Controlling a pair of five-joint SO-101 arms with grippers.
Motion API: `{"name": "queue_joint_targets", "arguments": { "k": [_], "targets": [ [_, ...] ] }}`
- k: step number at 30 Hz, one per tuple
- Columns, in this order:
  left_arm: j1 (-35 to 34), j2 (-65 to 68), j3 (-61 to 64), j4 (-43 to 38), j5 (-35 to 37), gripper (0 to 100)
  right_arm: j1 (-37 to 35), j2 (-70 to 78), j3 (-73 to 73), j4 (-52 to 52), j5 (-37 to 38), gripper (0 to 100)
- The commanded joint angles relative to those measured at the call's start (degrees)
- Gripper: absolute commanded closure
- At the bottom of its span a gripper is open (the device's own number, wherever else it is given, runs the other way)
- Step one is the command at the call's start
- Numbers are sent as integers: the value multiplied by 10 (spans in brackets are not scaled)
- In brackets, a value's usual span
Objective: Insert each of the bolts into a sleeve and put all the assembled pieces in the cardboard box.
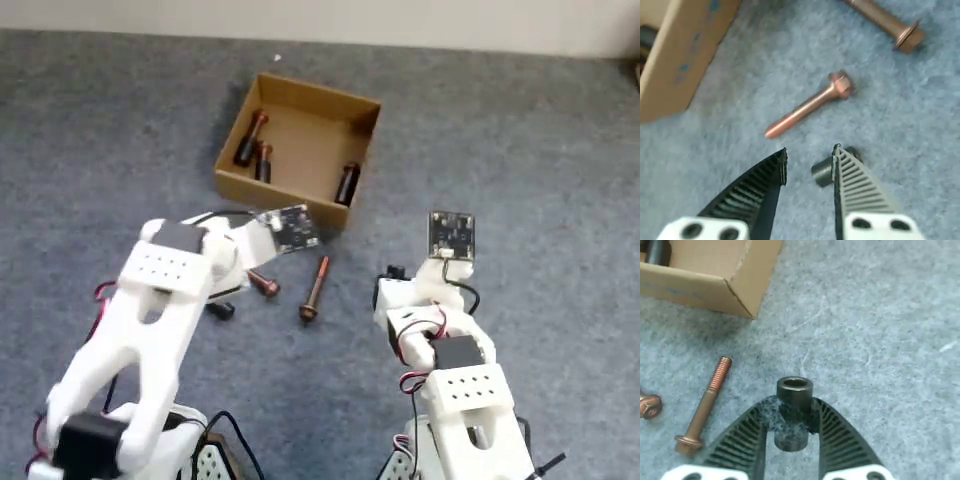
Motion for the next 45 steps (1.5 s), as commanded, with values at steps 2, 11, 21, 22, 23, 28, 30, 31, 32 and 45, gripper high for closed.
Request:
{"name": "queue_joint_targets", "arguments": {
  "k": [2, 11, 21, 22, 23, 28, 30, 31, 32, 45],
  "targets": [
    [29, 76, -70, -3, -6, 833, 9, -13, -10, -20, 5, 995],
    [32, 246, -169, -3, -25, 859, 9, -13, -9, -20, 5, 995],
    [70, 320, -199, -3, -28, 877, 9, -13, -9, -20, 5, 995],
    [76, 321, -198, -3, -28, 877, 9, -13, -9, -20, 5, 995],
    [82, 321, -198, -3, -27, 877, 9, -13, -9, -20, 5, 995],
    [94, 321, -197, -1, -27, 877, 9, -13, -9, -20, 5, 995],
    [103, 321, -197, 0, -26, 878, 9, -13, -9, -20, 5, 995],
    [108, 320, -197, 0, -25, 878, 9, -13, -10, -20, 5, 995],
    [111, 320, -197, 0, -16, 878, 9, -13, -10, -20, 5, 995],
    [120, 320, -175, -3, 1, 995, 9, -13, -9, -20, 5, 995]
  ]
}}
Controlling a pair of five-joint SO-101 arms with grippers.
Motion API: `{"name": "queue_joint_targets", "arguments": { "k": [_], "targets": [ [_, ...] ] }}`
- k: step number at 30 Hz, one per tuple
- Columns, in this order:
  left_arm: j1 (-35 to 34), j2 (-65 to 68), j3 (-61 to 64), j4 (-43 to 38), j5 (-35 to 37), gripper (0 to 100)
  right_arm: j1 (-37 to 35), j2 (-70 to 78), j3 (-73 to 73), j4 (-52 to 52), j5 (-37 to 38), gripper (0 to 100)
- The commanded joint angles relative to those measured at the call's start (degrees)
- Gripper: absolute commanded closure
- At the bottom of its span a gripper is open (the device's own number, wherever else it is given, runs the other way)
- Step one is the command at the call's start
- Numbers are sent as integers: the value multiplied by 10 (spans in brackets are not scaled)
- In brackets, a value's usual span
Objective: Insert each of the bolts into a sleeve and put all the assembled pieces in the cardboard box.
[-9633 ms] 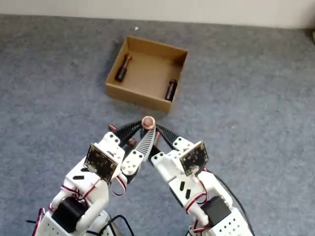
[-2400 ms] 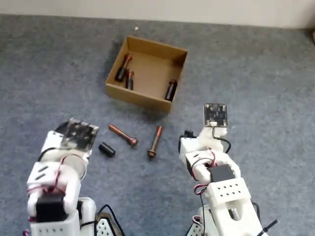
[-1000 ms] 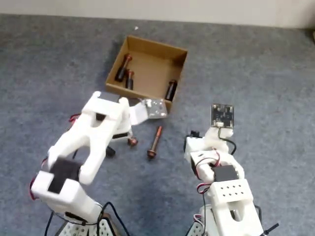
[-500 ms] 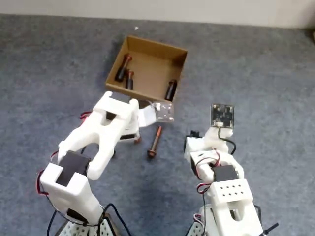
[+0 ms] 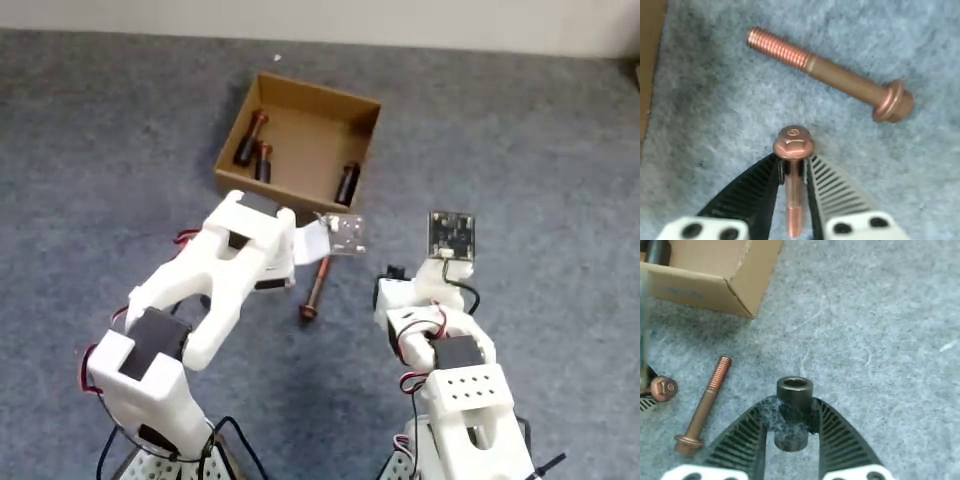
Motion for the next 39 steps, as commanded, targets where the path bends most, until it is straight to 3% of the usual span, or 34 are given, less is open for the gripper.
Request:
{"name": "queue_joint_targets", "arguments": {
  "k": [1, 3, 8, 18, 30, 39],
  "targets": [
    [14, -7, 11, 0, 4, 993, 9, -13, -9, -20, 5, 995],
    [11, -10, 14, 2, 5, 994, 9, -13, -9, -20, 5, 995],
    [10, -71, 20, 3, 88, 995, 9, -13, -9, -20, 5, 995],
    [3, -357, 128, -2, 199, 995, 9, -13, -9, -20, 5, 995],
    [-98, -698, 342, -127, 373, 995, 9, -14, -11, -20, 5, 995],
    [-112, -897, 413, -153, 518, 995, 9, -15, -12, -19, 5, 995]
  ]
}}
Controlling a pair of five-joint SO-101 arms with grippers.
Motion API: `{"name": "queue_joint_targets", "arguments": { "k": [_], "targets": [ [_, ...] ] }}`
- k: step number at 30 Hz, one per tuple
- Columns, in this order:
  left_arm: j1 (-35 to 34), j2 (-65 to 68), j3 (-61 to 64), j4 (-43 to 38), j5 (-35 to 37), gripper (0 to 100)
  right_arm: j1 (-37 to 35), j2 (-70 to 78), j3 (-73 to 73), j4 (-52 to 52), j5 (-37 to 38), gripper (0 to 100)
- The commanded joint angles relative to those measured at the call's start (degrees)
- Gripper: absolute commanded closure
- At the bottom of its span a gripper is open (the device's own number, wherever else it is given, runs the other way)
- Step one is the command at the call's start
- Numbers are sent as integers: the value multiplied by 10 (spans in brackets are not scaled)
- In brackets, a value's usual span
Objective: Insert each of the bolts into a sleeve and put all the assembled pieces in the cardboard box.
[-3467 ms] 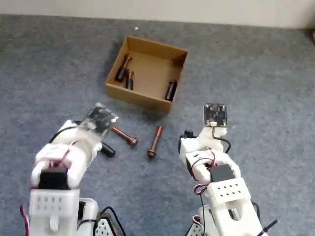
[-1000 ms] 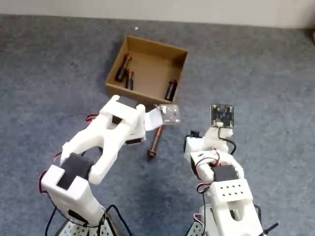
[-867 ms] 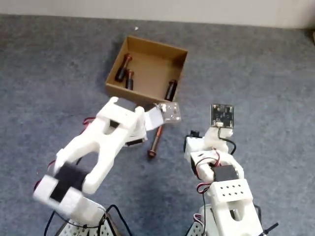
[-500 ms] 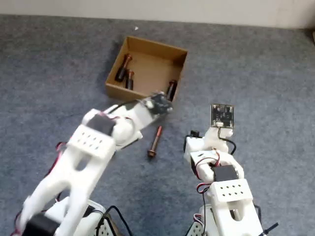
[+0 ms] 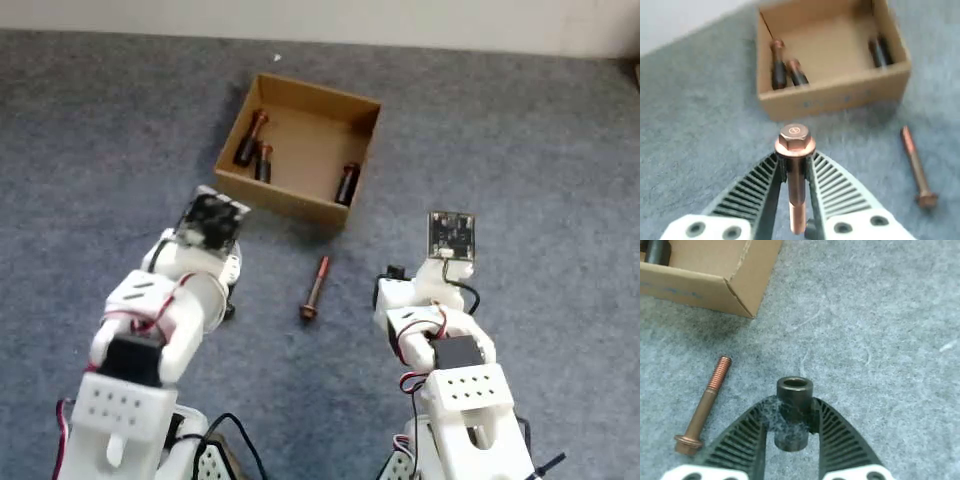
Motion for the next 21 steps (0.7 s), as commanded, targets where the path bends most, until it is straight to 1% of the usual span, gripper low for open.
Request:
{"name": "queue_joint_targets", "arguments": {
  "k": [1, 5, 7, 11, 16, 18, 21],
  "targets": [
    [-6, -70, 0, -23, 57, 995, 9, -15, -12, -19, 5, 995],
    [-6, -108, 0, -25, 105, 995, 7, -15, -12, -19, 5, 995],
    [-5, -116, 0, -41, 127, 995, 8, -28, -12, -19, 5, 995],
    [-4, -120, 0, -69, 158, 995, 7, -122, -7, -17, 5, 995],
    [45, -122, -4, -81, 163, 995, 1, -245, 40, -1, 4, 995],
    [73, -123, -4, -88, 162, 995, -15, -283, 59, -1, 4, 995],
    [98, -123, -4, -103, 161, 995, -49, -335, 87, -3, 5, 995]
  ]
}}
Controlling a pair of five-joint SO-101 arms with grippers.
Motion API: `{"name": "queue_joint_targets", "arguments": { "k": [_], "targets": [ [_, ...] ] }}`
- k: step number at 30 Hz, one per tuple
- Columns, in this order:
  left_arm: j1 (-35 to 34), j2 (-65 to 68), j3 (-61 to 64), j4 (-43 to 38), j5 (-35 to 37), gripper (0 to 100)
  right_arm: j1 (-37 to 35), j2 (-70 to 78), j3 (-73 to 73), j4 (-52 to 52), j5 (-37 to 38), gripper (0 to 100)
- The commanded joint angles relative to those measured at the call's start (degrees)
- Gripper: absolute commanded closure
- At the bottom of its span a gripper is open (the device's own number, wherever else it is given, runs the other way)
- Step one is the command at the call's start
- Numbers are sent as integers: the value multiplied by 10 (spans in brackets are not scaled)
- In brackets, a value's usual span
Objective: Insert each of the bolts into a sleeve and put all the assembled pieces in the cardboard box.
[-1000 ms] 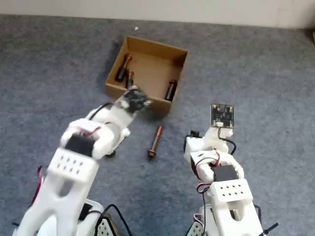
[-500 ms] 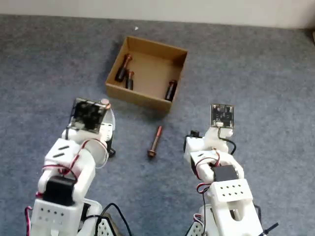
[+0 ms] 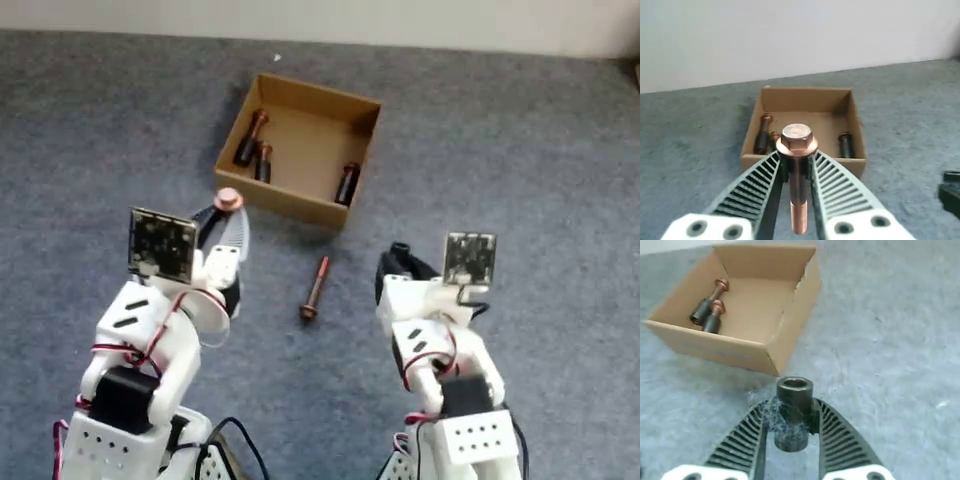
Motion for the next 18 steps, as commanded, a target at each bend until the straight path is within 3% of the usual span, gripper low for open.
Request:
{"name": "queue_joint_targets", "arguments": {
  "k": [1, 4, 9, 18],
  "targets": [
    [35, -12, -9, -36, 7, 995, -44, -72, 12, -4, 6, 995],
    [55, -12, -9, -62, 7, 995, -71, -131, 43, -4, 33, 995],
    [109, -11, -10, -105, 7, 995, -130, -193, 112, -15, 149, 995],
    [165, -7, -6, -127, 9, 995, -160, -190, 153, -82, 161, 995]
  ]
}}
